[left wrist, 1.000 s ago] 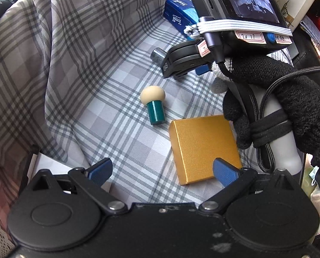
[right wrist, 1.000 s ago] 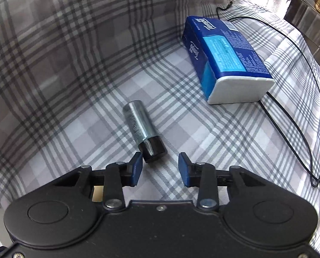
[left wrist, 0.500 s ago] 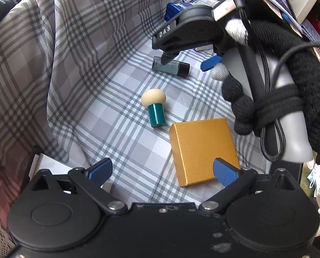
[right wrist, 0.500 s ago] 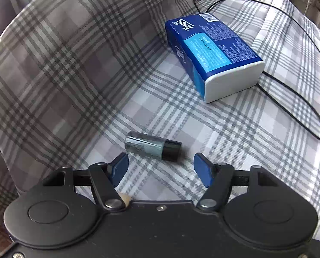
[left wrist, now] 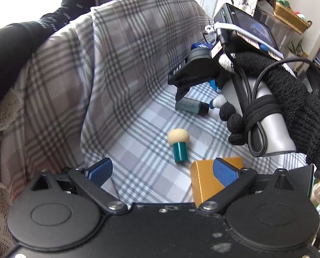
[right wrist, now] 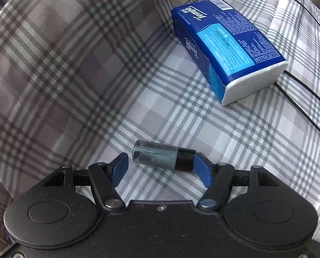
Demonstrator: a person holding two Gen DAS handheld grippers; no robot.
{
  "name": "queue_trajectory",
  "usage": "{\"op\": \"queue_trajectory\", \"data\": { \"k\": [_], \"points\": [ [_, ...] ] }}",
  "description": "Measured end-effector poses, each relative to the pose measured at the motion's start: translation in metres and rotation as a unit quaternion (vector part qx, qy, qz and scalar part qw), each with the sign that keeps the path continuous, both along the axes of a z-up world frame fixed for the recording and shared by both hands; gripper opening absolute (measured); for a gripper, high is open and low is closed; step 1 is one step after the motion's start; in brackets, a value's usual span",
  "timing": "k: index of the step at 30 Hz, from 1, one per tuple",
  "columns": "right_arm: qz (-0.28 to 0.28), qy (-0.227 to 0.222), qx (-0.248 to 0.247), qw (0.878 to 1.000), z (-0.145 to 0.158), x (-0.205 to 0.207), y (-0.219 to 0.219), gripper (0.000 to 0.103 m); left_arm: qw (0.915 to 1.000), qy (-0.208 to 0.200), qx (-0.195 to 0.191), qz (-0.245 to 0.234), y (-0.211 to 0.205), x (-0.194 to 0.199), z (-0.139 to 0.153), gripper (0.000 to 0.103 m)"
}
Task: Organize soft objects
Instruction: 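Grasp the black-capped cylinder with the right tool, then grasp the mushroom sponge by its teal handle with the left tool while the right tool holds the cylinder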
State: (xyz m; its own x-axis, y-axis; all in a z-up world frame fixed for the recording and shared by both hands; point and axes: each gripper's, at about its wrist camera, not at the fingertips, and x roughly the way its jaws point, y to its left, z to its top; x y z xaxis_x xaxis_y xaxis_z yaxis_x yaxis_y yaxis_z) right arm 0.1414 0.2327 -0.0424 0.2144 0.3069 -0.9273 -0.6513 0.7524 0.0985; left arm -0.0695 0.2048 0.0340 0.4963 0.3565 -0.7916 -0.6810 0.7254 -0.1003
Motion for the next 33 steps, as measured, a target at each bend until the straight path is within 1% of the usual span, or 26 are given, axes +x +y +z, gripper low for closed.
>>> {"op": "queue_trajectory", "data": {
  "k": [5,7,10,15,17,18,19,20,22,27,33],
  "points": [
    [0.009,-0.022,-0.015,1.0,-0.002,-0.003,0.014,0.066,0.9996,-0.01,0.013,0.025,0.004,-0.007,0.006,0.1],
    [0.013,-0.025,-0.019,0.999,-0.003,-0.004,0.018,0.066,0.9994,-0.013,0.013,0.029,0.005,-0.008,0.007,0.1],
    [0.024,-0.04,-0.032,0.998,-0.007,-0.006,0.026,0.067,0.9994,-0.009,0.011,0.032,0.006,-0.008,0.005,0.1],
    [0.025,-0.034,-0.045,0.998,-0.018,-0.005,0.035,0.066,0.9993,-0.009,0.006,0.036,0.007,-0.007,0.003,0.1],
    [0.029,-0.04,-0.051,0.997,-0.024,-0.005,0.037,0.064,0.9993,-0.008,0.005,0.036,0.008,-0.007,0.002,0.1],
    [0.031,-0.047,-0.053,0.997,-0.026,-0.005,0.037,0.059,0.9993,-0.007,0.004,0.036,0.008,-0.007,0.002,0.1],
    [0.033,-0.052,-0.057,0.996,-0.028,-0.006,0.037,0.045,0.9993,-0.007,0.002,0.037,0.008,-0.007,0.001,0.1],
    [0.036,-0.054,-0.059,0.996,-0.03,-0.006,0.036,0.038,0.9992,-0.007,0.0,0.038,0.009,-0.007,0.001,0.1],
    [0.04,-0.062,-0.046,0.996,-0.029,-0.006,0.031,0.031,0.9993,-0.006,-0.006,0.038,0.01,-0.007,0.0,0.1],
    [0.026,-0.074,-0.036,0.996,-0.019,-0.002,0.006,0.03,0.9994,0.003,-0.019,0.029,0.01,-0.005,-0.005,0.1],
    [-0.038,-0.083,-0.022,0.996,0.007,0.01,-0.053,0.03,0.9996,0.006,-0.023,0.015,0.006,-0.003,-0.008,0.1]
  ]
}}
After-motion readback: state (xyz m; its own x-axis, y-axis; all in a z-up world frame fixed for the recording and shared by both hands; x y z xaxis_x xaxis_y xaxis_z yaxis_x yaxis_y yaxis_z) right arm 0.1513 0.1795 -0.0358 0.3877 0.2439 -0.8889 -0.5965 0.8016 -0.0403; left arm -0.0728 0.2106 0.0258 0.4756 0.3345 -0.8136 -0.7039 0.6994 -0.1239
